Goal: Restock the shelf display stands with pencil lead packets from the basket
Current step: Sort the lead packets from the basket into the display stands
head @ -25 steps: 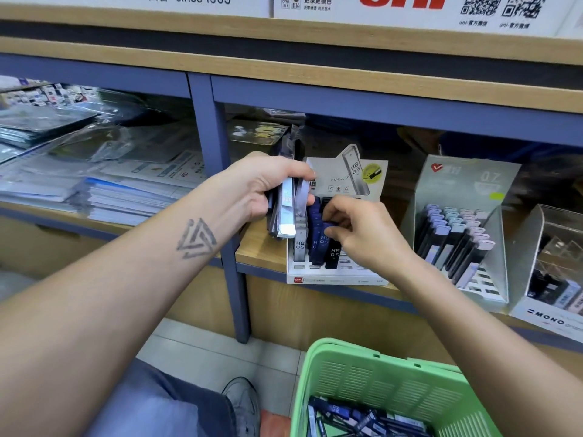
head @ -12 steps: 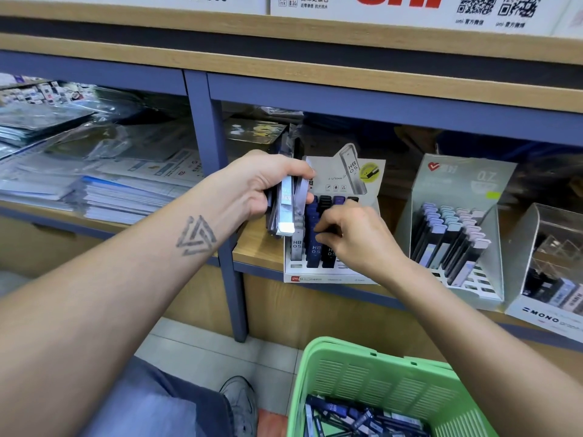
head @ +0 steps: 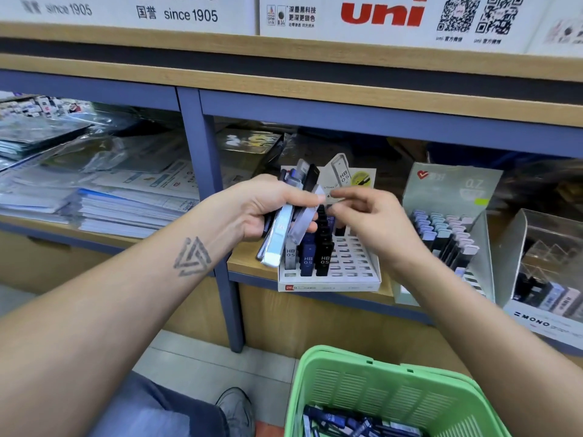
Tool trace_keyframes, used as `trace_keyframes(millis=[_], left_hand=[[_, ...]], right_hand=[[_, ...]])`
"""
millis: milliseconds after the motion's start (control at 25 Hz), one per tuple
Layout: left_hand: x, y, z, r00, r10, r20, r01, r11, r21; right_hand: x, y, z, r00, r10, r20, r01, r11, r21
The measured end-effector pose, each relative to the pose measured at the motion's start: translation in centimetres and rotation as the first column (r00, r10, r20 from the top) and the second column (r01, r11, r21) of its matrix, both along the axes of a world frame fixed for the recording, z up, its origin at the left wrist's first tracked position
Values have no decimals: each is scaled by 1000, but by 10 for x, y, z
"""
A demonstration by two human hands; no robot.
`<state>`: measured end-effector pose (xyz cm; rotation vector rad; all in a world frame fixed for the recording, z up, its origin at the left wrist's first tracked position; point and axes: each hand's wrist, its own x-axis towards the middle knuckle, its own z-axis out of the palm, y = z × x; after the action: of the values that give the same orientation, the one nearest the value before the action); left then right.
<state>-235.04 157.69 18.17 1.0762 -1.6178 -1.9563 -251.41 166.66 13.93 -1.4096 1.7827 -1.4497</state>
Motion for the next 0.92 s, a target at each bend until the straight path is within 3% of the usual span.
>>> trace_keyframes(millis=[80,400,560,720,840,920], left_hand=[[-5,6,-3,997,-75,2,75,997,-17],[-28,20,-2,990,-135,-26,136,991,16],[-29,8,-4,990,-66,123,75,995,-66],[-14,-10,7,991,27,133,-15,996,-92],[3,-18,13,990,47,131,-35,995,-92],[13,-20,12,989,60,135,-47,994,-99]], right_hand=[[-4,4,13,933,67,353,-82,996,27],[-26,12,22,821,43,570,-104,992,76],[-32,12,21,871,19,491,-51,997,51],[-26,9,22,929,60,365,-75,997,28],[-8,1,25,995,82,52,-83,996,17],[7,-6,21,968,81,-239,-74,997,39]])
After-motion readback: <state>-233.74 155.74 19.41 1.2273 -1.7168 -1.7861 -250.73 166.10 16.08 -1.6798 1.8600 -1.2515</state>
